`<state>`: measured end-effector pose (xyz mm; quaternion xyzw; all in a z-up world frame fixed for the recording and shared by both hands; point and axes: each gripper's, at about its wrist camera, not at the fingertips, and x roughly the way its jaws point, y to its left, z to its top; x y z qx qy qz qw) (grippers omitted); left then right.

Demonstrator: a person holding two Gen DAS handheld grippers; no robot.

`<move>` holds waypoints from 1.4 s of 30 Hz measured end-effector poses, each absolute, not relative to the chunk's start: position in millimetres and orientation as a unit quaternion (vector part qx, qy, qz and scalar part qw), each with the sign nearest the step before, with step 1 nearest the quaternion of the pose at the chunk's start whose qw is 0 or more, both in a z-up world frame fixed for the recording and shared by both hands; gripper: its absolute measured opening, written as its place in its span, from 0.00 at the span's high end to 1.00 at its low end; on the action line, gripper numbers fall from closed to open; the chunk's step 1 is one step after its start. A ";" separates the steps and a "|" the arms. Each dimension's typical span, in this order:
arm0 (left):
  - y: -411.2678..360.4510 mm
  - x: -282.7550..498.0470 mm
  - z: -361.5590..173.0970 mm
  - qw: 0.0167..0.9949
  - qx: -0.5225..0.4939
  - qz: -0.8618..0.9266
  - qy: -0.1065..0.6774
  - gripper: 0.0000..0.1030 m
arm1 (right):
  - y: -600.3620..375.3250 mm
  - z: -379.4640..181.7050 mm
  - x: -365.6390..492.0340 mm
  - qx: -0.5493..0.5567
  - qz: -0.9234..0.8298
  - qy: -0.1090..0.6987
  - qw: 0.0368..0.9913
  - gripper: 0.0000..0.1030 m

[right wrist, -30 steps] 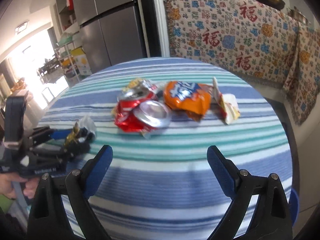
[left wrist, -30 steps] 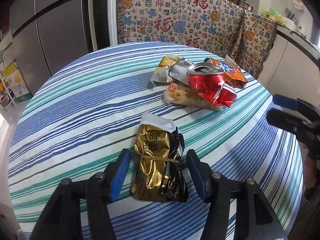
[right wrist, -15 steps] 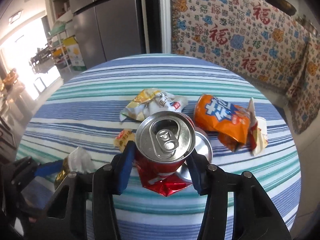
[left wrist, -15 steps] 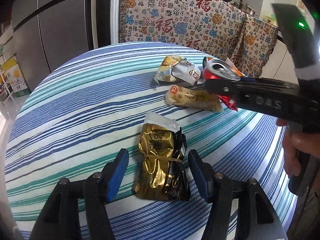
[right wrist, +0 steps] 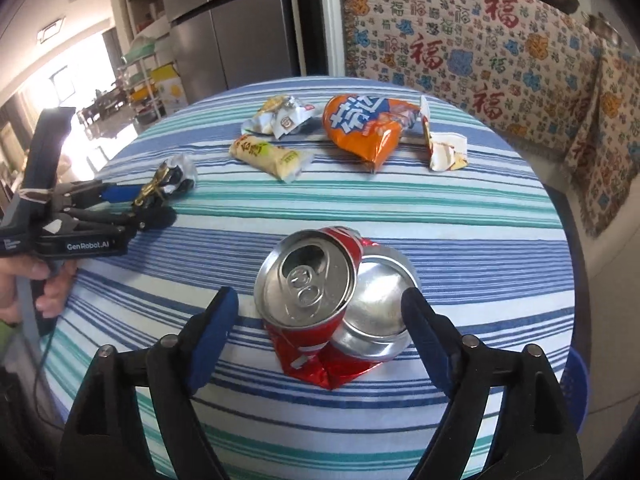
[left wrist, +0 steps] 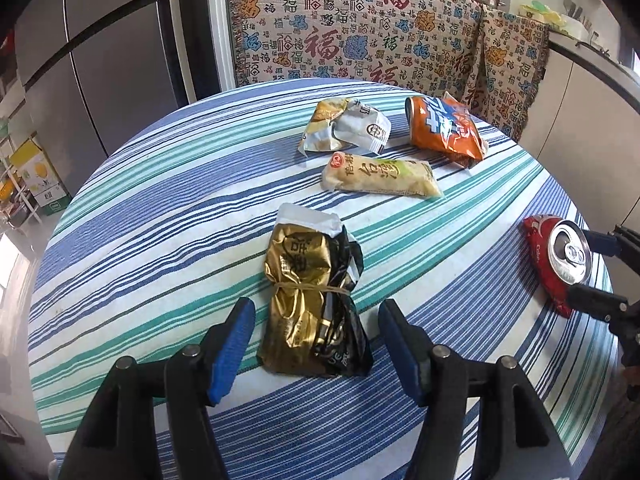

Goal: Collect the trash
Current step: 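Lift the gold bag with the left tool while the right lifts the red cans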

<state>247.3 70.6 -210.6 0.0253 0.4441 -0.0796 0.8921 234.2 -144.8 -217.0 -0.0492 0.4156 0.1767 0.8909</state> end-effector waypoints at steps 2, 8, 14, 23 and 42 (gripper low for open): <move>76.6 244.1 -208.9 0.887 0.020 -0.092 0.452 0.36 | -145.4 -211.7 231.0 -0.059 0.174 0.406 0.895 0.13; 97.9 241.7 -199.2 0.886 -0.036 -0.127 0.445 0.30 | -134.4 -200.2 231.1 -0.094 0.186 0.383 0.900 0.09; 85.6 251.7 -199.3 0.888 -0.024 -0.130 0.440 0.29 | -109.9 -208.6 239.4 -0.145 0.177 0.382 0.895 0.13; 86.9 253.1 -201.8 0.886 -0.022 -0.115 0.448 0.66 | -120.2 -203.0 243.7 -0.105 0.163 0.386 0.902 0.44; 17.2 236.4 -179.6 0.879 -0.044 -0.174 0.441 0.67 | -162.1 -180.0 226.5 -0.041 0.148 0.375 0.914 0.44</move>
